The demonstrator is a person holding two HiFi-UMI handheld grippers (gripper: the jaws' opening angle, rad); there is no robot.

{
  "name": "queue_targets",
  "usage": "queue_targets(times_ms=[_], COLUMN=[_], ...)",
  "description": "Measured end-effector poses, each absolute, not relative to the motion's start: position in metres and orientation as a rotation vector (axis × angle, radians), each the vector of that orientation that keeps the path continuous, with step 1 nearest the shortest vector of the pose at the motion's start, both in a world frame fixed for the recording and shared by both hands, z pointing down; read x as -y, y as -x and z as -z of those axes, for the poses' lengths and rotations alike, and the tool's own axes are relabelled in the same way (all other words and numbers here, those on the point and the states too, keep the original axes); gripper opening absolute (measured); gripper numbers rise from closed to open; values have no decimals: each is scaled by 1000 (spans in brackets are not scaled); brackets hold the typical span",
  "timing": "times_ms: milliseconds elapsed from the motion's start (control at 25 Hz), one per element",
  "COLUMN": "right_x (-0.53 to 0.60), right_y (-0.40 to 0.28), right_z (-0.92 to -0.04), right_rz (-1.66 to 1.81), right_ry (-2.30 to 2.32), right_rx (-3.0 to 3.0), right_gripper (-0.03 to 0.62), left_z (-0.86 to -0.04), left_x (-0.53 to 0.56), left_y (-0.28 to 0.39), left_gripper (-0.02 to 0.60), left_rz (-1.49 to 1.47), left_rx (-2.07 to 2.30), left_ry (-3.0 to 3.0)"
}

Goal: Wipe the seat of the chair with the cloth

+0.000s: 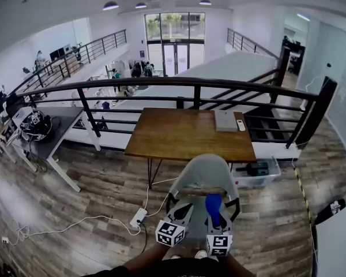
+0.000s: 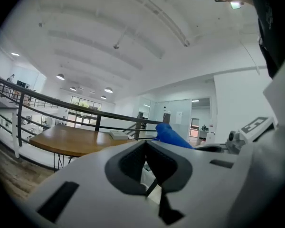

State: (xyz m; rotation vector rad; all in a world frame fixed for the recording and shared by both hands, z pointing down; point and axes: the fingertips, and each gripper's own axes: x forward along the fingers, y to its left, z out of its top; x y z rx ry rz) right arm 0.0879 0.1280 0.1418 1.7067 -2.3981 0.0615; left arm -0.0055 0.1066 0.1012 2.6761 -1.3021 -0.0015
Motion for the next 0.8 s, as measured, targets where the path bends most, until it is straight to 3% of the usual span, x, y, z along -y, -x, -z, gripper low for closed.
queue_targets(times_ms=[800], right_x=[-117], right_y=[-83], right_z=[-101], right_rz=[90], right_ry=[-1721], right_rx=[2428], right_gripper=[120], left_z=[-79], left_x=[-105], left_y=[14], left_gripper=[2], left_rz=[3], left_rx=[1377], left_ry=[-2735])
